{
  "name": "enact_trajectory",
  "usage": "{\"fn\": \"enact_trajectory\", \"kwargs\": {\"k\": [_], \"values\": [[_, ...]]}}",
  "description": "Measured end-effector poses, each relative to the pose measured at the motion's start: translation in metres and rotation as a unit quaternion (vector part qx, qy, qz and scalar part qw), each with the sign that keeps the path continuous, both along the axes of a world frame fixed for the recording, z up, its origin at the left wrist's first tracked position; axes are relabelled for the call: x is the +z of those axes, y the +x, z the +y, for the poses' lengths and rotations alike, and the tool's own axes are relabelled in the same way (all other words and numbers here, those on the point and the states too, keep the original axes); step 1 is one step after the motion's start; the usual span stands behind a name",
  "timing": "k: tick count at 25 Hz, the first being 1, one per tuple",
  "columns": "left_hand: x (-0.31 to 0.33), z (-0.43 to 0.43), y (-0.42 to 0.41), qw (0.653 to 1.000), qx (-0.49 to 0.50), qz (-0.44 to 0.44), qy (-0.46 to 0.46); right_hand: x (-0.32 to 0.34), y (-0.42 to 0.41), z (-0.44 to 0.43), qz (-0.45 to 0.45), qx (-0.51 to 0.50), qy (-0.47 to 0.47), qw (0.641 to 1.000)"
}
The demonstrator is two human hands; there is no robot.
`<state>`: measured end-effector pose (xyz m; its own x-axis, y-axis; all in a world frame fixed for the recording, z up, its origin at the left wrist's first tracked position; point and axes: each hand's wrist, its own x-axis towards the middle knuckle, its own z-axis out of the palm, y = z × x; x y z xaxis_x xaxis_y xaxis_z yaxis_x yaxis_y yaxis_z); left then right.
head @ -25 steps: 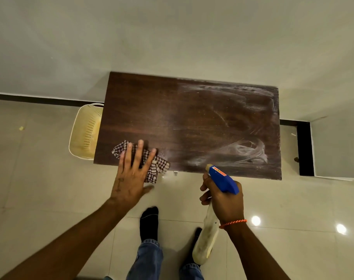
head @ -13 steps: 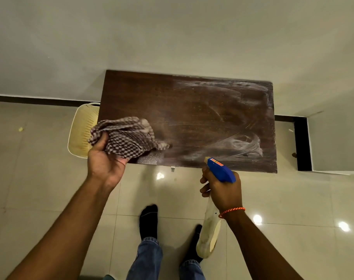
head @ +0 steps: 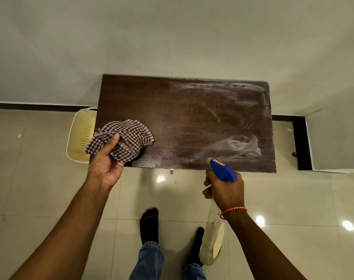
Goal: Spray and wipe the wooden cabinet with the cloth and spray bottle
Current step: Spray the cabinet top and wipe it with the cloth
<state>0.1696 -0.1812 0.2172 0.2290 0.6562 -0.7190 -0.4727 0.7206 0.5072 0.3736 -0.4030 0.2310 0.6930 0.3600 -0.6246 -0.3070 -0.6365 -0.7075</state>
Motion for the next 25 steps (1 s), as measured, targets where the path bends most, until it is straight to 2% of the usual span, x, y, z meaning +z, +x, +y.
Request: {"fn": "enact_trajectory", "kwargs": {"k": [4, 9, 17, 25], "values": [[-0.004, 0.006, 0.0, 1.0, 0.014, 0.01, -0.001, 0.005, 0.008, 0.007, -0.02, -0.028, -0.004, 0.999], [-0.012, 0.011, 0.007, 0.996, 0.017, 0.089, -0.003, 0.023, 0.038, 0.039, -0.069, -0.027, 0.036, 0.997], [-0.014, 0.013, 0.013, 0.996, 0.02, 0.085, -0.009, 0.035, 0.07, 0.083, -0.12, -0.064, 0.054, 0.989], [-0.016, 0.012, 0.014, 0.997, 0.028, 0.078, -0.002, 0.022, 0.076, 0.068, -0.11, -0.086, 0.044, 0.989]]}}
